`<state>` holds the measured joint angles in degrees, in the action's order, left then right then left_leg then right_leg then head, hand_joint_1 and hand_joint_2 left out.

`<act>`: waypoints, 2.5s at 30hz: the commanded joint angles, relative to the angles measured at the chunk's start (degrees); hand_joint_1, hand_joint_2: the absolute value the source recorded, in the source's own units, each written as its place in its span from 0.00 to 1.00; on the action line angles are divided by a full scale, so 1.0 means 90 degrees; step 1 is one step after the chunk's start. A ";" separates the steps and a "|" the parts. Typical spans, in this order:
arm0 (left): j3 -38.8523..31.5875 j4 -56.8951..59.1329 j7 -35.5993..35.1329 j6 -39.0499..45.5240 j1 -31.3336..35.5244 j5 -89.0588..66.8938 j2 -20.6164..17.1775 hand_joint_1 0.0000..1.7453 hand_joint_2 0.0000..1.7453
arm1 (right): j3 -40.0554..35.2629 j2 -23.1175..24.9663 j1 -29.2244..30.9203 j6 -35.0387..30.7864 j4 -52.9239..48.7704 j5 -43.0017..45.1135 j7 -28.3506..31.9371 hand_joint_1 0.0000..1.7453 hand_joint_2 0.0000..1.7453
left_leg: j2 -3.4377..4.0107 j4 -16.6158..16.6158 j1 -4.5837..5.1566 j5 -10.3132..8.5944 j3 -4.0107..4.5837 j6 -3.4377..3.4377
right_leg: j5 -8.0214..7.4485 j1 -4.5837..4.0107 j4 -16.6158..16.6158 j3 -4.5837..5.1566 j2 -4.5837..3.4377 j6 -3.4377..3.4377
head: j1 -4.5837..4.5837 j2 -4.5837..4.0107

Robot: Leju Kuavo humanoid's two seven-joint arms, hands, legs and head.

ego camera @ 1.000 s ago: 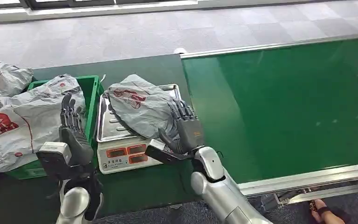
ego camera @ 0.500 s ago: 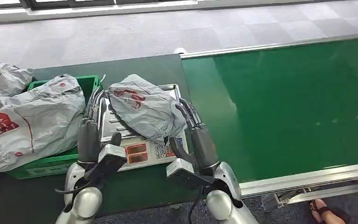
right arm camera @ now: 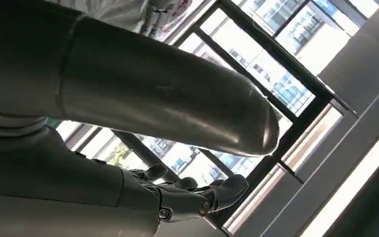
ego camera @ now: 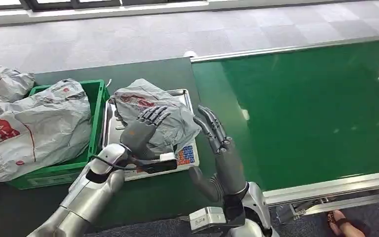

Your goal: Moved the parcel from conveyor to table for the left to box.

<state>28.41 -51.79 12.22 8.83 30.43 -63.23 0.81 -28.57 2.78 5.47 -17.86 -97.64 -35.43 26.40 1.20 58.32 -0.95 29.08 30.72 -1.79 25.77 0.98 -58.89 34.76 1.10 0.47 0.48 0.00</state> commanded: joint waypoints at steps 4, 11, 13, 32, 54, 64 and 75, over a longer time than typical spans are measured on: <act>0.0876 0.2768 0.0191 0.0006 0.0968 0.0382 0.0589 0.00 1.00 | -0.0277 -0.0511 0.0156 -0.0305 0.0223 0.0147 -0.0077 0.00 0.00 | -0.0029 -0.0010 -0.0002 -0.0012 0.0008 0.0013 | -0.0010 -0.0003 0.0018 -0.0003 0.0010 -0.0004 | 0.0000 0.0000; 0.1063 0.3024 0.0356 0.0029 0.0971 0.0469 0.0670 1.00 1.00 | -0.0327 -0.0497 0.0208 -0.0384 0.0163 0.0224 -0.0207 0.00 0.00 | -0.0015 -0.0010 0.0001 -0.0010 0.0010 0.0013 | -0.0011 -0.0001 0.0014 0.0004 -0.0003 -0.0004 | 0.0000 0.0000; 0.1053 0.3011 0.0364 0.0022 0.0982 0.0526 0.0663 1.00 1.00 | -0.0311 -0.0496 0.0205 -0.0391 0.0181 0.0221 -0.0237 0.00 0.00 | -0.0016 -0.0007 0.0000 -0.0010 0.0012 0.0012 | -0.0011 -0.0001 0.0011 0.0004 -0.0002 -0.0003 | -0.0002 0.0000; 0.0726 0.2241 0.0526 0.0012 0.0716 0.1394 0.0250 1.00 1.00 | -0.0364 -0.0536 -0.0145 -0.0538 0.0517 0.0169 -0.0121 0.00 0.00 | -0.0001 -0.0014 -0.0001 -0.0004 -0.0008 0.0009 | -0.0007 0.0000 0.0011 -0.0013 -0.0011 -0.0004 | -0.0002 0.0000; -0.0039 -0.1855 -0.0681 0.2573 0.0297 -0.2060 -0.2080 1.00 1.00 | -0.0540 -0.0697 -0.0427 -0.0743 0.0605 0.0426 0.0146 0.00 0.00 | 0.0013 -0.0012 -0.0010 -0.0010 0.0019 0.0004 | -0.0015 -0.0011 0.0010 0.0020 -0.0032 -0.0010 | 0.0000 0.0000; 0.0811 -0.0912 -0.1977 0.3418 0.0474 -0.2974 -0.2722 1.00 1.00 | -0.0775 -0.0775 -0.0293 -0.0970 0.0914 0.0585 0.0228 0.00 1.00 | -0.0007 -0.0014 -0.0009 -0.0015 0.0020 0.0005 | -0.0013 -0.0009 0.0011 0.0014 -0.0011 -0.0007 | -0.0002 0.0000; -0.0434 0.1677 -0.1812 0.3414 0.0091 -0.2974 -0.1837 1.00 1.00 | -0.0715 -0.0874 -0.0287 -0.0996 0.0734 0.0602 0.0079 0.00 1.00 | -0.0003 -0.0026 -0.0002 -0.0020 0.0006 0.0008 | -0.0015 -0.0002 0.0021 0.0006 -0.0017 -0.0006 | 0.0000 0.0000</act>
<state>29.42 -53.95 -4.35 38.93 30.64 -86.40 -20.15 -33.66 -3.02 0.98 -26.97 -93.57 -30.23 27.73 1.25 58.29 -0.97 29.00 30.90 -1.83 25.74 0.95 -58.92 34.95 1.04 0.46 0.48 0.00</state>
